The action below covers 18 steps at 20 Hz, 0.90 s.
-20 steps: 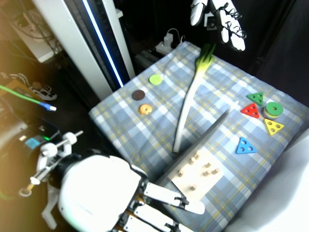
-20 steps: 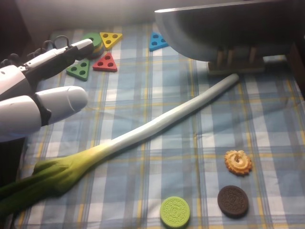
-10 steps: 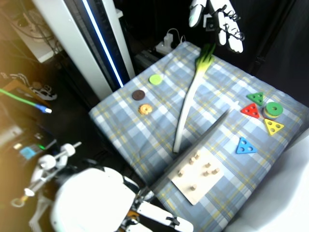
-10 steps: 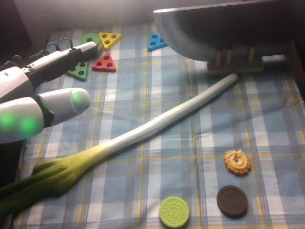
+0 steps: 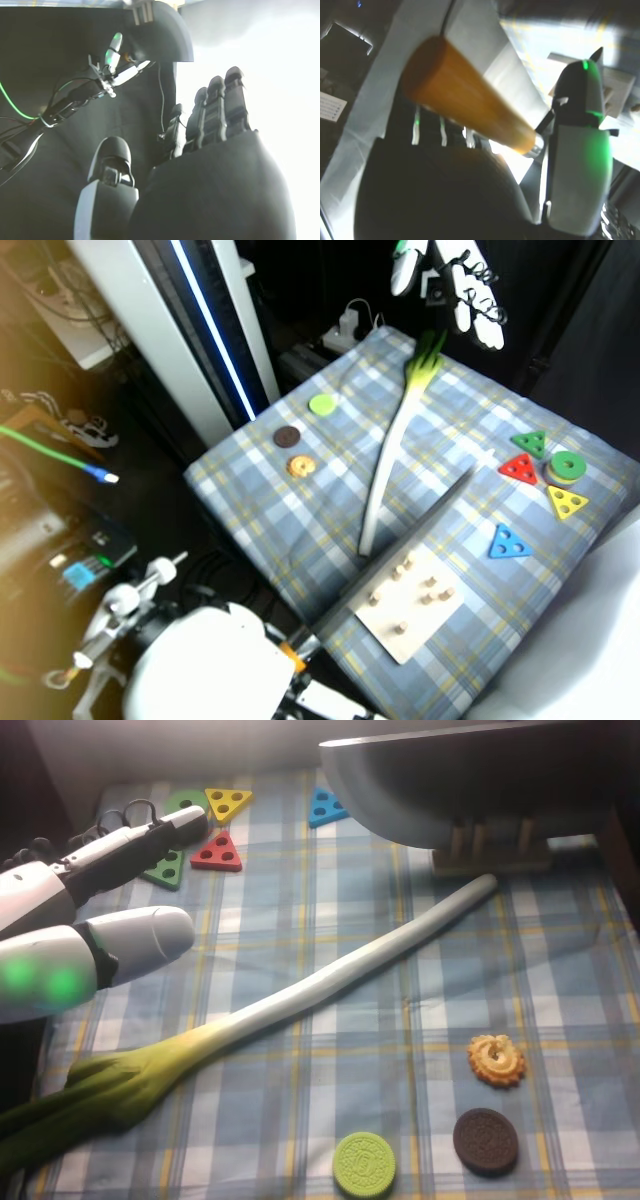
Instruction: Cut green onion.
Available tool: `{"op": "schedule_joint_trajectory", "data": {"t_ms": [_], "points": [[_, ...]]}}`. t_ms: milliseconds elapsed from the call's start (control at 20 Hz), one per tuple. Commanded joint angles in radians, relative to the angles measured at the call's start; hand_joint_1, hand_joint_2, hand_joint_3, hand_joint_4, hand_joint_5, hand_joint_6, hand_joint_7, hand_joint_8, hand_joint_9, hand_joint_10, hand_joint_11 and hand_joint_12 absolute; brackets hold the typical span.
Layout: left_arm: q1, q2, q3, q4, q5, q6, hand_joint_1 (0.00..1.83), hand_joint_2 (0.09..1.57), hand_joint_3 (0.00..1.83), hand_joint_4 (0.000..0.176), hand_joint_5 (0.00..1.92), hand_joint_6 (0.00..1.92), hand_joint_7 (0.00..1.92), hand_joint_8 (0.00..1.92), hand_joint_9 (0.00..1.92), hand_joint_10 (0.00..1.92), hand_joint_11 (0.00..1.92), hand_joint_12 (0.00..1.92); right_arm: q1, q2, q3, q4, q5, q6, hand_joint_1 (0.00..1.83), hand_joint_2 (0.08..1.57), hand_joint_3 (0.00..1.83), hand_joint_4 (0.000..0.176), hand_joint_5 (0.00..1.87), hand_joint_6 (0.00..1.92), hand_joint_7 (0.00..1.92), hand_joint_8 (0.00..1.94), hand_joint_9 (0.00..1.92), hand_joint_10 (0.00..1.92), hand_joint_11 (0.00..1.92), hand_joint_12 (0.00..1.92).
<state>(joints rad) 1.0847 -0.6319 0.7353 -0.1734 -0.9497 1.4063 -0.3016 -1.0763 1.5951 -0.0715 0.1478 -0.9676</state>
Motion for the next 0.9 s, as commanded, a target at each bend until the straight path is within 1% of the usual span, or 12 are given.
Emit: {"op": "schedule_joint_trajectory", "data": {"t_ms": [0, 50, 100, 200, 500, 550, 600, 650, 700, 750, 800, 850], "points": [[-0.014, -0.002, 0.004, -0.002, -0.111, -0.005, 0.0, 1.25, 0.01, 0.176, 0.04, 0.01, 0.0, 0.0, 0.0, 0.0, 0.0, 0.0, 0.016, 0.007, -0.001, 0.004, 0.119, -0.004, 0.81, 0.93, 0.0, 0.049, 0.36, 0.01, 0.39, 0.01, 0.33, 0.01, 0.19, 0.08], [-0.014, -0.003, 0.004, -0.002, -0.11, -0.005, 0.0, 1.25, 0.01, 0.176, 0.04, 0.01, 0.0, 0.0, 0.0, 0.0, 0.0, 0.0, 0.016, 0.008, -0.005, 0.005, 0.127, -0.004, 0.81, 0.93, 0.0, 0.049, 0.36, 0.01, 0.39, 0.01, 0.33, 0.01, 0.19, 0.08], [-0.014, -0.003, 0.004, -0.002, -0.109, -0.005, 0.0, 1.24, 0.0, 0.176, 0.0, 0.0, 0.0, 0.0, 0.0, 0.0, 0.0, 0.0, 0.016, 0.004, -0.005, 0.005, 0.13, -0.004, 0.82, 0.92, 0.0, 0.015, 0.44, 0.0, 0.48, 0.01, 0.46, 0.01, 0.34, 0.13], [-0.015, -0.004, 0.004, -0.002, -0.109, -0.005, 0.0, 1.24, 0.0, 0.176, 0.0, 0.0, 0.0, 0.0, 0.0, 0.0, 0.0, 0.0, 0.016, 0.001, -0.004, 0.005, 0.13, -0.004, 0.83, 0.92, 0.0, 0.0, 0.46, 0.01, 0.5, 0.01, 0.47, 0.01, 0.36, 0.13], [-0.015, -0.005, 0.004, -0.003, -0.11, -0.006, 0.0, 1.23, 0.0, 0.176, 0.0, 0.0, 0.0, 0.0, 0.0, 0.0, 0.0, 0.0, 0.015, -0.01, -0.002, 0.004, 0.123, -0.004, 1.0, 1.07, 0.0, 0.0, 0.78, 0.01, 0.8, 0.01, 0.82, 0.02, 0.73, 0.29], [-0.015, -0.005, 0.005, -0.003, -0.11, -0.006, 0.0, 1.23, 0.0, 0.176, 0.0, 0.0, 0.0, 0.0, 0.0, 0.0, 0.0, 0.0, 0.015, -0.011, -0.002, 0.003, 0.12, -0.004, 1.08, 1.15, 0.0, 0.0, 0.88, 0.88, 0.91, 0.01, 0.95, 0.01, 0.76, 0.41], [-0.015, -0.006, 0.005, -0.003, -0.109, -0.007, 0.0, 1.24, 0.0, 0.176, 0.0, 0.0, 0.0, 0.0, 0.0, 0.0, 0.0, 0.0, 0.014, -0.012, -0.002, 0.003, 0.12, -0.004, 1.08, 1.17, 0.0, 0.0, 0.87, 1.1, 0.98, 0.01, 0.96, 0.0, 0.65, 0.53], [-0.015, -0.007, 0.005, -0.003, -0.108, -0.007, 0.0, 1.24, 0.0, 0.176, 0.0, 0.0, 0.0, 0.0, 0.0, 0.0, 0.0, 0.0, 0.013, -0.015, -0.002, 0.002, 0.12, -0.004, 1.19, 1.15, 0.0, 0.0, 0.82, 1.14, 1.05, 0.74, 1.03, 0.01, 0.66, 0.64], [-0.015, -0.007, 0.006, -0.003, -0.107, -0.007, 0.0, 1.24, 0.0, 0.176, 0.01, 0.0, 0.0, 0.0, 0.0, 0.0, 0.0, 0.0, 0.013, -0.016, -0.002, 0.001, 0.12, -0.004, 1.19, 1.16, 0.0, 0.005, 0.85, 1.14, 0.97, 1.0, 1.03, 0.0, 0.61, 0.76], [-0.015, -0.008, 0.007, -0.003, -0.106, -0.007, 0.0, 1.24, 0.0, 0.176, 0.01, 0.0, 0.0, 0.0, 0.0, 0.0, 0.0, 0.0, 0.011, -0.019, -0.002, -0.001, 0.12, -0.004, 1.19, 1.16, 0.0, 0.011, 0.84, 1.15, 0.95, 1.09, 1.08, 0.02, 0.68, 0.88], [-0.015, -0.009, 0.007, -0.004, -0.105, -0.007, 0.0, 1.24, 0.0, 0.176, 0.0, 0.0, 0.0, 0.0, 0.0, 0.0, 0.0, 0.0, 0.009, -0.021, -0.002, -0.001, 0.12, -0.004, 1.23, 1.14, 0.0, 0.0, 0.91, 0.94, 0.99, 1.13, 1.25, 0.1, 0.82, 1.09], [-0.015, -0.009, 0.008, -0.005, -0.105, -0.007, 0.0, 1.24, 0.0, 0.176, 0.01, 0.0, 0.0, 0.0, 0.0, 0.0, 0.0, 0.0, 0.008, -0.024, -0.002, -0.001, 0.12, -0.004, 1.22, 1.13, 0.0, 0.0, 0.92, 0.95, 1.01, 1.07, 1.27, 0.11, 0.85, 1.05]]}}
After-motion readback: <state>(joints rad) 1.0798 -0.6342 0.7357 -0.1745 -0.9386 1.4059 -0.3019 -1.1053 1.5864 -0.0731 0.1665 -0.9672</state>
